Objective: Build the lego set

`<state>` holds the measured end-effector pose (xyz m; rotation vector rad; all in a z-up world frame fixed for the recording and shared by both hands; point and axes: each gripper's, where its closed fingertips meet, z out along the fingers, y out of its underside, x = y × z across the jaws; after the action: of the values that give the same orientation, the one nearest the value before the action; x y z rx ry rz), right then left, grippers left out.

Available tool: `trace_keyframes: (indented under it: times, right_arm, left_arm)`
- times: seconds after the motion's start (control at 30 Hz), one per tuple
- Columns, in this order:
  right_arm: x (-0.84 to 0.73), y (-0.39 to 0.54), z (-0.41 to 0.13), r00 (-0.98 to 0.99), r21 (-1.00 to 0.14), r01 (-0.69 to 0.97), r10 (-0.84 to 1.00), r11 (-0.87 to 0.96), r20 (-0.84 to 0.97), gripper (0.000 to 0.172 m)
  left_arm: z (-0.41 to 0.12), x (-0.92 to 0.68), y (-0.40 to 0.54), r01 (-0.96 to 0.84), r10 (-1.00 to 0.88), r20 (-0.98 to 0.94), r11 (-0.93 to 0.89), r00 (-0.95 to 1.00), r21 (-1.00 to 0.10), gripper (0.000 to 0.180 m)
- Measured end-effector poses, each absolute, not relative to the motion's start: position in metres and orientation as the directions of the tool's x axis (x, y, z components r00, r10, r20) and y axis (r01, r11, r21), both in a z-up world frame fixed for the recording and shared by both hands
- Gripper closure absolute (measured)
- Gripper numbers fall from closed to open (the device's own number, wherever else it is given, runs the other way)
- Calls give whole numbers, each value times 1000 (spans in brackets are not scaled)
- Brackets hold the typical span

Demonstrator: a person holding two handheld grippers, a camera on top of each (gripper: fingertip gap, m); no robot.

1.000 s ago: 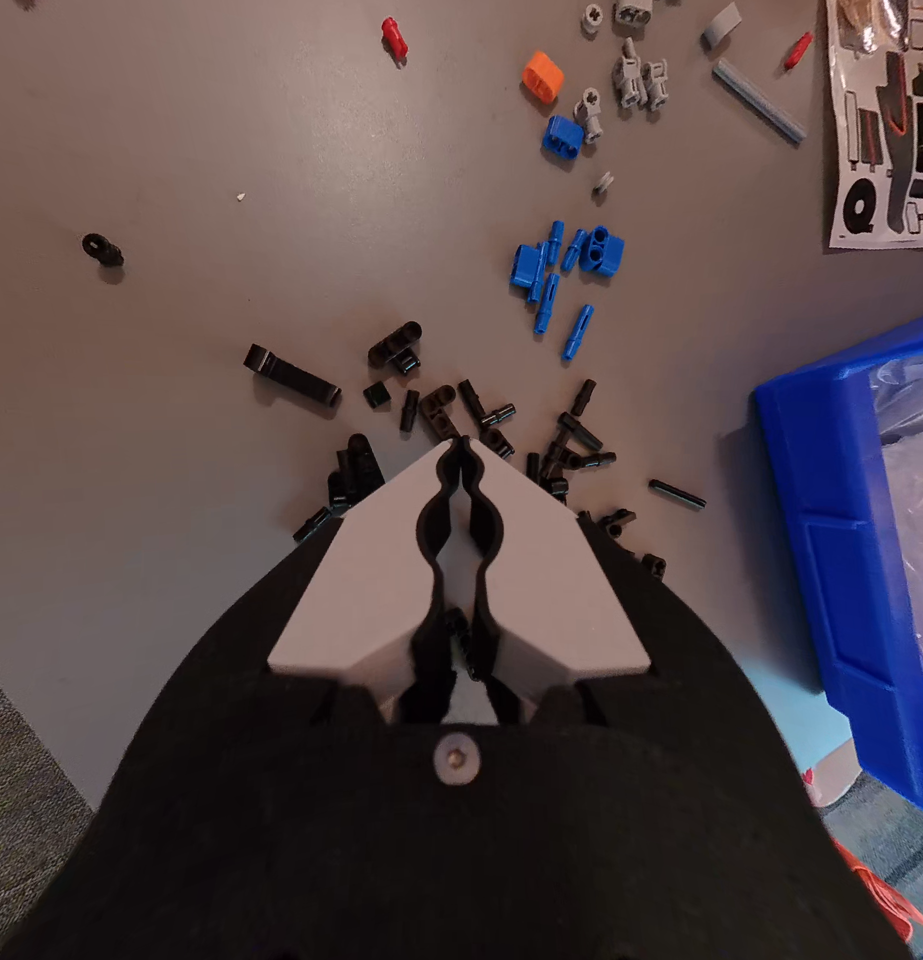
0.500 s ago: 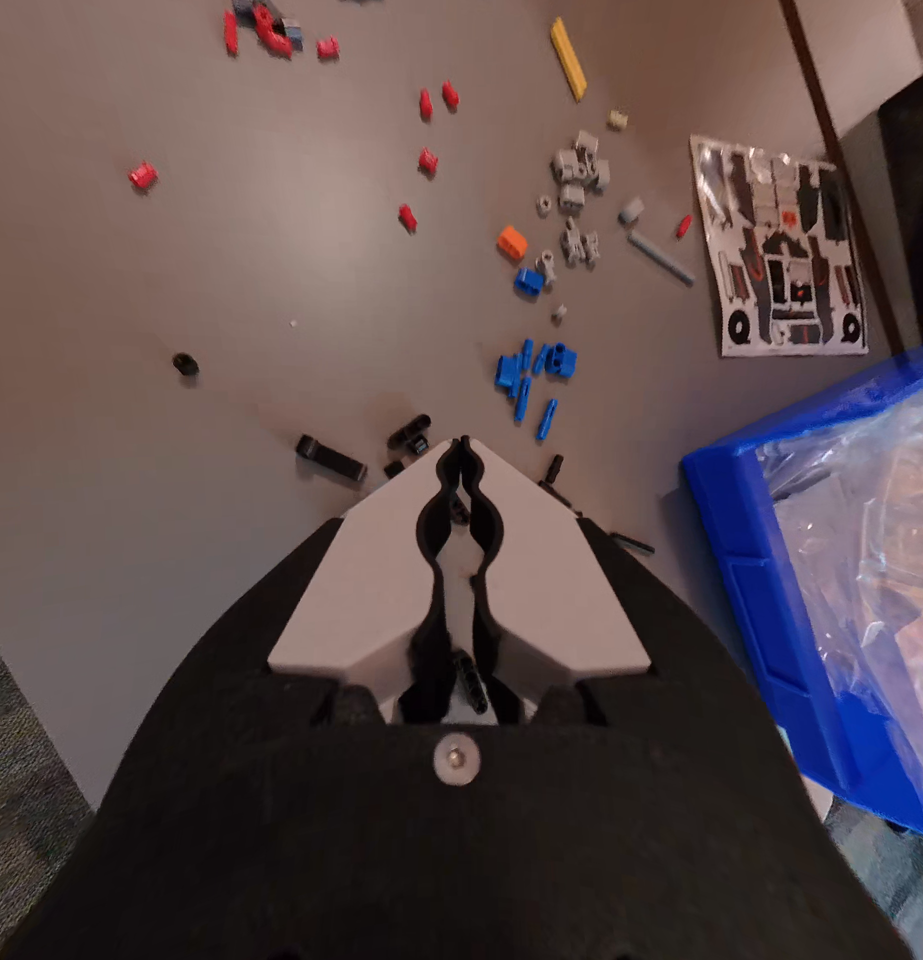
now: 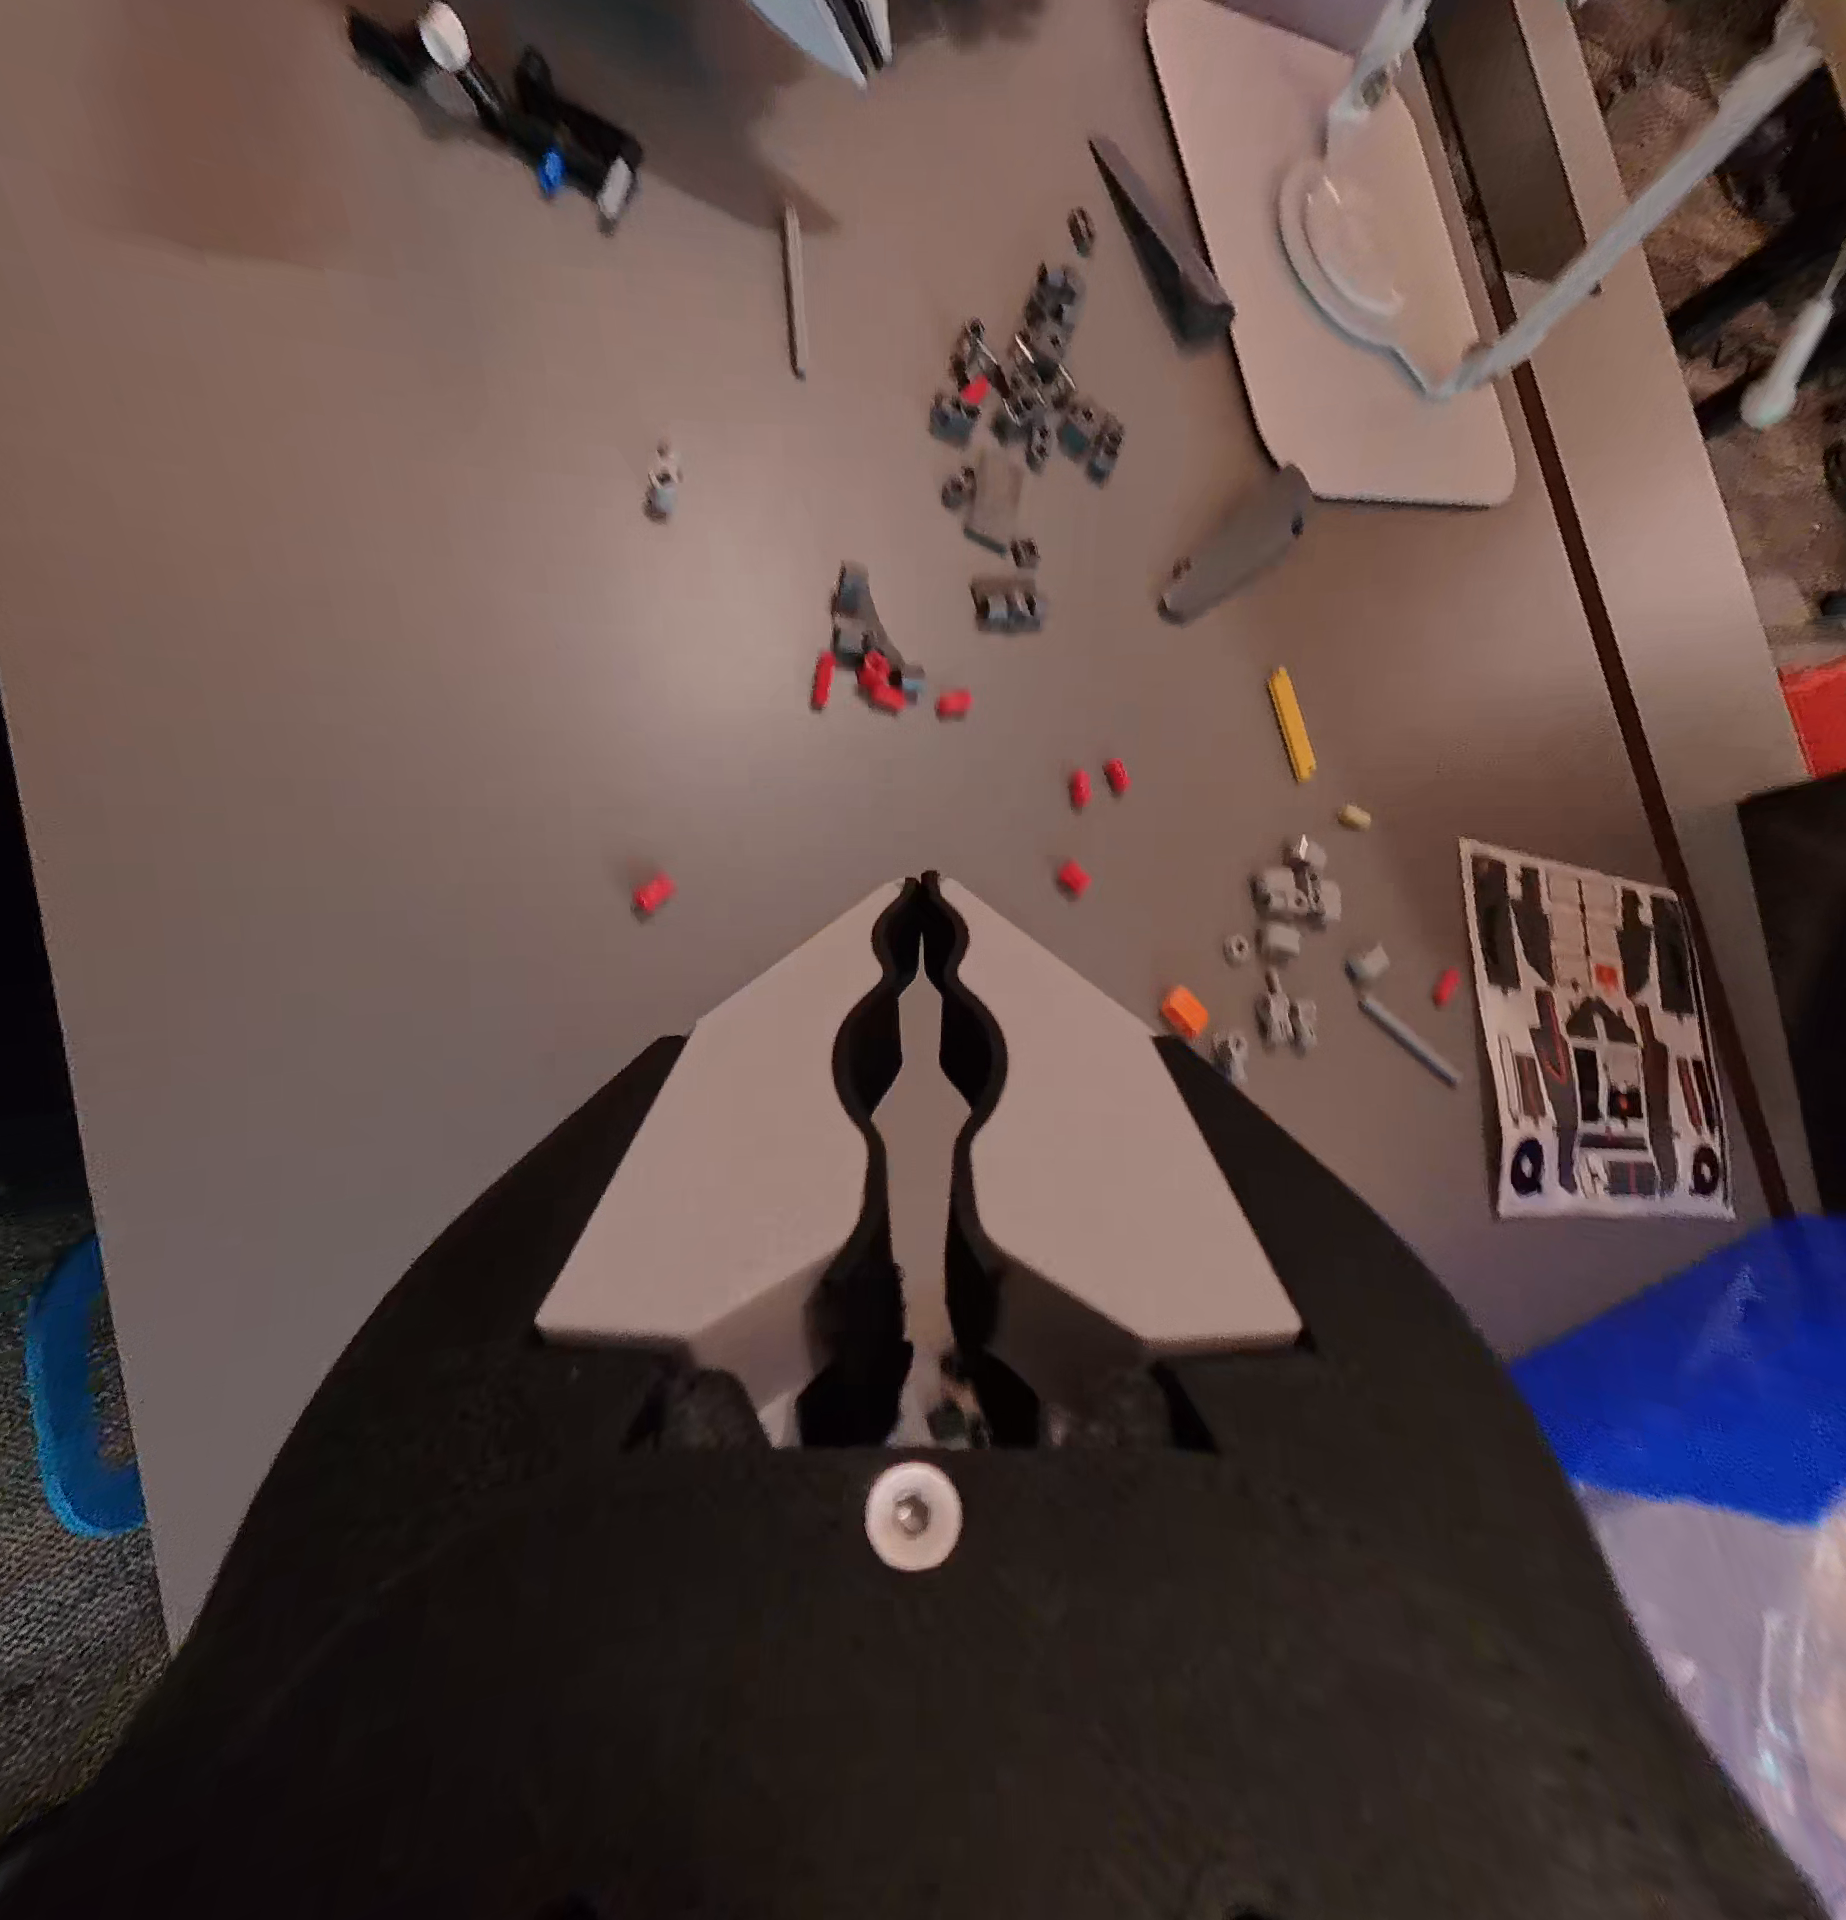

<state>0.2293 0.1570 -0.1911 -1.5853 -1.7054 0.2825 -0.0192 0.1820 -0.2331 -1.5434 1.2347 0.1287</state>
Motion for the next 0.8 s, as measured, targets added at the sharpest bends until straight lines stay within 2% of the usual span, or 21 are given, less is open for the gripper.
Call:
trace_keyframes:
  times: [0.33, 0.8]
  right_arm:
    - [141, 116, -204, -48, -694, 667, 945, 270, 322, 172]
    - [85, 86, -244, -182, -650, 697, 951, 303, 249, 172]
  left_arm:
    - [-228, -19, 180, -723, -610, -642, 157, 465, -673, 176]
    - [-226, -17, 180, -717, -602, -647, 170, 468, -676, 176]
